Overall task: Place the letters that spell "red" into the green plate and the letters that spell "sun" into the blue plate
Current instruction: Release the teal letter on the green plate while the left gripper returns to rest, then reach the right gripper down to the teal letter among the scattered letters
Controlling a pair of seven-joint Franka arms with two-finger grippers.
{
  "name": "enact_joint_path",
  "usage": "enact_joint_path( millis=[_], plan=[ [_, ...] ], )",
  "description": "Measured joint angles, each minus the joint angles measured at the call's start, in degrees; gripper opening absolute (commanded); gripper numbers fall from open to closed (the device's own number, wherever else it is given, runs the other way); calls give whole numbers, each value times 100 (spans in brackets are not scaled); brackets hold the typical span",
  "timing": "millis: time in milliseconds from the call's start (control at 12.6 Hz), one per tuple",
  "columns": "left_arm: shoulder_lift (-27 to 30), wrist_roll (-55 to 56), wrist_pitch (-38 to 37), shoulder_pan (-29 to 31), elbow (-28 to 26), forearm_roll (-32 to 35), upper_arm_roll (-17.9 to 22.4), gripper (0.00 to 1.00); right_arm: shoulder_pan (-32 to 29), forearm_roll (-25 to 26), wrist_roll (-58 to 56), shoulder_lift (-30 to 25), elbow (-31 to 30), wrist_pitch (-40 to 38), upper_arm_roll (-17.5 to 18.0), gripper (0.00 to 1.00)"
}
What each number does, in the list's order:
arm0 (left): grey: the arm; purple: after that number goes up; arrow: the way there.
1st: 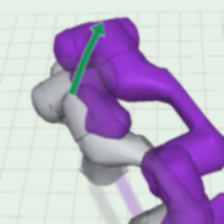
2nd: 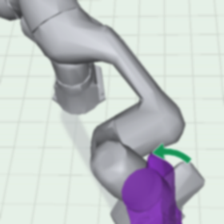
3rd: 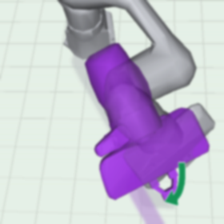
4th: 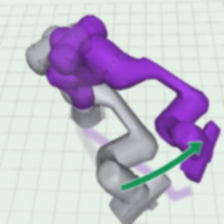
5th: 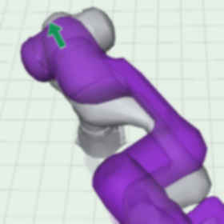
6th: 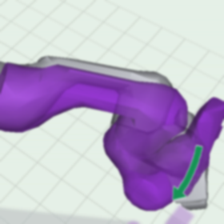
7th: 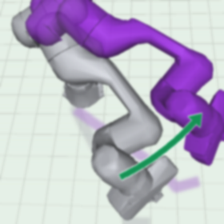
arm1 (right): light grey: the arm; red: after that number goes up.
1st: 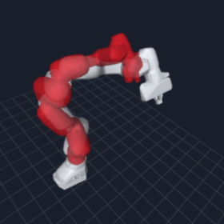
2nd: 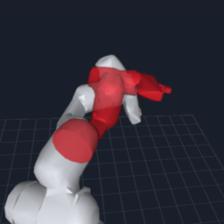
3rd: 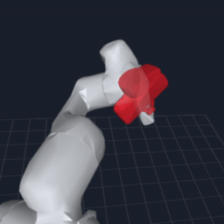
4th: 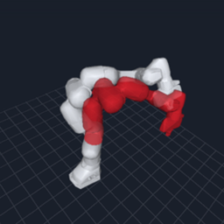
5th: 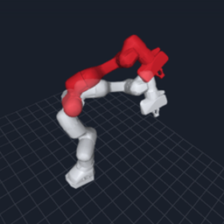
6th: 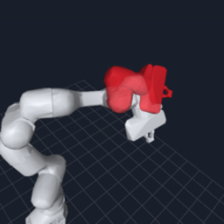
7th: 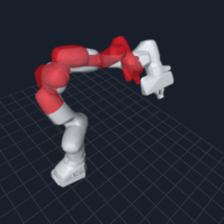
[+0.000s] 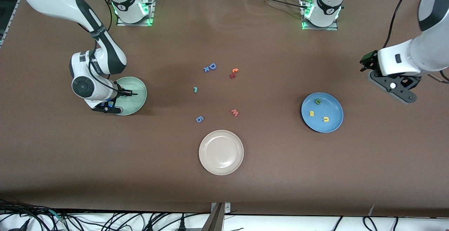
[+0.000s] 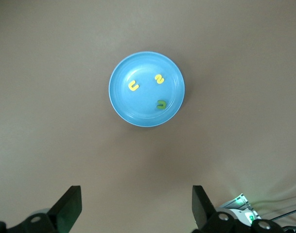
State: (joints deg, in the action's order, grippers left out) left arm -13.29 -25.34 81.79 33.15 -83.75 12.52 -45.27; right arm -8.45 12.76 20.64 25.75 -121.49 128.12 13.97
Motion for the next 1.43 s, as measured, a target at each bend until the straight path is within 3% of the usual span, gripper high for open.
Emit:
enact_joint_path(
  millis=[318,557,716,1035,1194,1433],
  plan=[
    [93,492,-109,-167,175,-4,101,100,0,0,-3,-63,329,-18,1,99],
    [93,1228,-3,-721,188,-30,913,100,0,0,-37,-113,935,-711,11,99],
    [127,1612,125,-1449,238,-132,1763,100,-1,0,-74,-136,1485,-1333,117,99],
    [551,1957,596,-2666,170,-944,3191,100,44,-400,-74,-141,2336,-2143,522,99],
    [805,2498,632,-2980,-43,-964,3568,100,84,-649,-57,-135,2378,-2162,681,99],
    [1225,2966,639,-3073,-669,-966,3830,100,307,-776,298,-119,2378,-2157,884,98]
  ],
)
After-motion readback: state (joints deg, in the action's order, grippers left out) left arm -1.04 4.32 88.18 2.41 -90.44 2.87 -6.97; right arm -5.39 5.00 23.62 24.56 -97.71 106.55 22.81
